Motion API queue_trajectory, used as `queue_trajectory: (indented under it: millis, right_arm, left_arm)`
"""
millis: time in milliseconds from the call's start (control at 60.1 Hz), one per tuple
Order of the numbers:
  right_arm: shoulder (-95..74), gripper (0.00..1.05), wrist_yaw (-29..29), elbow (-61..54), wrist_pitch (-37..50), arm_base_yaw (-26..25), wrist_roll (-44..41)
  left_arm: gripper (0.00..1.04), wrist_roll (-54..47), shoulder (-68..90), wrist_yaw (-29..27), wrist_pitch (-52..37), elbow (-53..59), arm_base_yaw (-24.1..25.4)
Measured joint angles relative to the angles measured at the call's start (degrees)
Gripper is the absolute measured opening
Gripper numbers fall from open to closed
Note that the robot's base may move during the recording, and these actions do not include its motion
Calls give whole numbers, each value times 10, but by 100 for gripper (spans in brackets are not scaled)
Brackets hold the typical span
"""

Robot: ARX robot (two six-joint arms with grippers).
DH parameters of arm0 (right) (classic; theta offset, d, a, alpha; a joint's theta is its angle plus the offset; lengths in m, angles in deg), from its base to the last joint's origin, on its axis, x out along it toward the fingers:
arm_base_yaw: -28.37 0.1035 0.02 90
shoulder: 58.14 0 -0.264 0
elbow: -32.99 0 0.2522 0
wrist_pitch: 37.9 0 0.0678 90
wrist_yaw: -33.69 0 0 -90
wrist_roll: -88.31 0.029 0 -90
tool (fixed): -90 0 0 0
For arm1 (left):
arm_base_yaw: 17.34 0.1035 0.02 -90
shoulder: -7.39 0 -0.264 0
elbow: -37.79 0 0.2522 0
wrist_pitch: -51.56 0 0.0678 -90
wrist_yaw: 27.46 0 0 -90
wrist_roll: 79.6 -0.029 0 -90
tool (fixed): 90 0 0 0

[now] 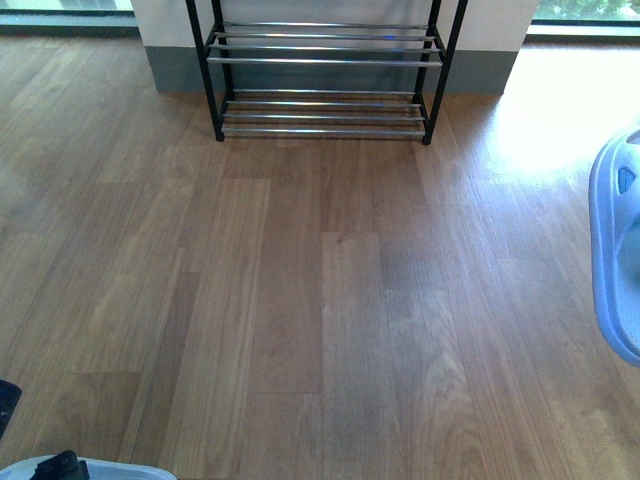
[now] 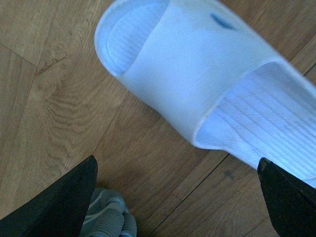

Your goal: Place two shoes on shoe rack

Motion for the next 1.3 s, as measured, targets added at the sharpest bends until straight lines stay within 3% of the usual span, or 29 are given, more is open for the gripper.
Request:
queue_trajectory:
  millis: [532,1115,1231,1298]
  right_arm:
    - [0,1,0,0,0,0,0]
    - [0,1,0,0,0,0,0]
    - [0,1,0,0,0,0,0]
    - [0,1,0,0,0,0,0]
  left_arm:
    - [95,7,137,15,-11,-93,29]
    - [15,8,176,-2,-25,-125,42]
    - [2,-6,176,-12,-35,-125,50]
    - [2,-44,174,-31,-51,-121,52]
